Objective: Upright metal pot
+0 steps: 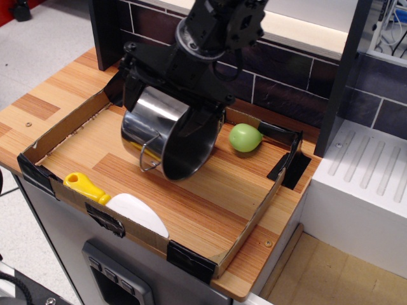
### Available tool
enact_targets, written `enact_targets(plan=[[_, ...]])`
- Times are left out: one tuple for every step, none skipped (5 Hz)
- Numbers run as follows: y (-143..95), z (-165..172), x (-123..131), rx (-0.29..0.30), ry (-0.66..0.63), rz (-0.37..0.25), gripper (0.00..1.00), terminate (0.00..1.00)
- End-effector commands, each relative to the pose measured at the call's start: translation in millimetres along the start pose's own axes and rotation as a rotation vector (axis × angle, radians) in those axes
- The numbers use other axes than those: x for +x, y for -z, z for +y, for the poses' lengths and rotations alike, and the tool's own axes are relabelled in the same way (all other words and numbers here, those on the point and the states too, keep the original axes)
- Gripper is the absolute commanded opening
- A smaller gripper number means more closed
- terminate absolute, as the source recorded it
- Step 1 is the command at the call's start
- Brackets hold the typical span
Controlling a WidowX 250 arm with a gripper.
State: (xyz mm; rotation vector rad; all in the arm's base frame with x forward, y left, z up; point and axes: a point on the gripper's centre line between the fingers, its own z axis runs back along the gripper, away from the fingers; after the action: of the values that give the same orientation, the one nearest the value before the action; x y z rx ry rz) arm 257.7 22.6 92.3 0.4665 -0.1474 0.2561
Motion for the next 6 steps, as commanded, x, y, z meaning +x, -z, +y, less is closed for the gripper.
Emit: enact_targets(plan=[[14, 15, -8, 0.008, -0.032, -0.011, 1.00, 0.00], [22, 13, -10, 0.001, -0.039, 0.005, 1.00, 0.00], [32, 7, -4, 0.003, -0.066, 0.039, 1.00, 0.00], [36, 4, 3, -0.009, -0.112, 0.066, 1.00, 0.00], [34, 6, 6, -0.050, -0.147, 0.094, 0.00, 0.00], [28, 10, 6, -0.079, -0.176, 0.119, 0.00, 0.00]])
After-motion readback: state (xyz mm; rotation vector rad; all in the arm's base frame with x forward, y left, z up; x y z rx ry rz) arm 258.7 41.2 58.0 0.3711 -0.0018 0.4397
